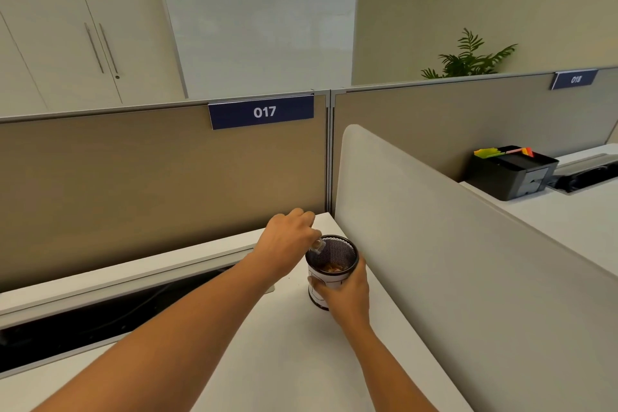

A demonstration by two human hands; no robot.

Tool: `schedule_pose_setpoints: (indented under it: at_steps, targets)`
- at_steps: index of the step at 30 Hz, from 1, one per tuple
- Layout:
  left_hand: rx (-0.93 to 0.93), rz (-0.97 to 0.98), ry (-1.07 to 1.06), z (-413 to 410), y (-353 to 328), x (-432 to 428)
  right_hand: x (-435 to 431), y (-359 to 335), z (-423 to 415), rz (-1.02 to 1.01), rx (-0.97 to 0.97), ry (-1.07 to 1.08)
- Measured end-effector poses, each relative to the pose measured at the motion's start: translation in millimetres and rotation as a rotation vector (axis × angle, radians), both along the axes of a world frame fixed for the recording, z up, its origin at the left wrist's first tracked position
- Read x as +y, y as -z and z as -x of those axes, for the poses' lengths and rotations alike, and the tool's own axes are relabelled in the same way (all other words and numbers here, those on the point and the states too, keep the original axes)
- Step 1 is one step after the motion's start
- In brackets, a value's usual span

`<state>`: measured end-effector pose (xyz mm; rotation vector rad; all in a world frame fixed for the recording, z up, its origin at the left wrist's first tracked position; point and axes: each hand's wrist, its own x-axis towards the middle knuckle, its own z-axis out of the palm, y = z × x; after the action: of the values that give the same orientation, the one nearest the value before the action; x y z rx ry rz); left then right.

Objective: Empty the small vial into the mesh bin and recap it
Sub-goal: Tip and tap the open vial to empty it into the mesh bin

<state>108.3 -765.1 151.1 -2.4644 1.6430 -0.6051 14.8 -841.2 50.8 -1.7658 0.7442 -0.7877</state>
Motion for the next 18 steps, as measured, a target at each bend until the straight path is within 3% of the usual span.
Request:
schedule_pose_setpoints:
  at_steps: [18]
  targets:
    - [-0.198, -0.228, 0.149, 17, -13, -13, -1, 2, 2, 0.000, -0.037, -0.008]
